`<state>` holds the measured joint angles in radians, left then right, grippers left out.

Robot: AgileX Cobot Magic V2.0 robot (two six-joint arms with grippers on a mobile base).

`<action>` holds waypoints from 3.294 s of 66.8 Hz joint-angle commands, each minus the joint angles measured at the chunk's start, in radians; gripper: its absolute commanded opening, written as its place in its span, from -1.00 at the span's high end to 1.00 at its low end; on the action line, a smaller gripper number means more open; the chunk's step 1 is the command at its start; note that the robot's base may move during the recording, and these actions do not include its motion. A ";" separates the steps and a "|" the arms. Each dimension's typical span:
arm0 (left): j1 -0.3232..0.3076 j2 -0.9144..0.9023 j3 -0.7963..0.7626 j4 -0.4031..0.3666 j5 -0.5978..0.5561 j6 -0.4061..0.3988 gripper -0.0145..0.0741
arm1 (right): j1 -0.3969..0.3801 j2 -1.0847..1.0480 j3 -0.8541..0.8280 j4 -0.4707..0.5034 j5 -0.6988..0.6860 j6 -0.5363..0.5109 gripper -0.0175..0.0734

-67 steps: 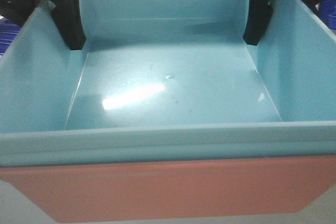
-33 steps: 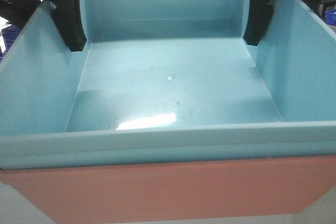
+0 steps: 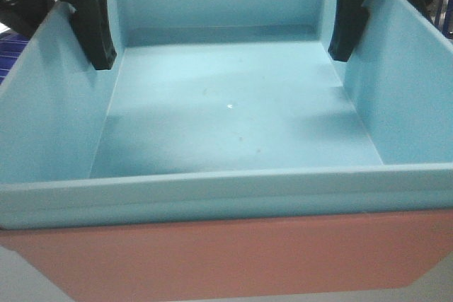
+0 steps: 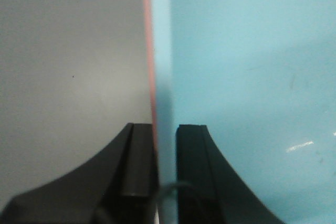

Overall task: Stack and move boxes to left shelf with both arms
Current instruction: 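Keep gripping the bin rims with both grippers as the base approaches the shelf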

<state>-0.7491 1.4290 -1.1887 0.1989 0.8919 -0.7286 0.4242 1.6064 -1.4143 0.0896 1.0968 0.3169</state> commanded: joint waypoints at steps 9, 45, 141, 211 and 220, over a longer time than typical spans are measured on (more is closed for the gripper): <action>-0.006 -0.045 -0.039 0.006 -0.059 0.002 0.68 | -0.004 -0.054 -0.028 -0.006 -0.048 -0.004 0.49; -0.006 -0.045 -0.039 0.006 -0.059 0.002 0.68 | -0.004 -0.054 -0.028 -0.006 -0.048 -0.004 0.49; -0.006 -0.045 -0.039 0.008 -0.059 0.002 0.68 | -0.007 -0.054 -0.028 -0.007 -0.048 -0.004 0.49; -0.006 -0.045 -0.039 0.008 -0.059 0.002 0.68 | -0.007 -0.054 -0.028 -0.007 -0.048 -0.004 0.49; -0.006 -0.045 -0.039 0.008 -0.059 0.002 0.68 | -0.007 -0.054 -0.028 -0.007 -0.048 -0.004 0.49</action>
<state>-0.7491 1.4319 -1.1887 0.1989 0.8821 -0.7286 0.4223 1.6064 -1.4143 0.0878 1.0940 0.3169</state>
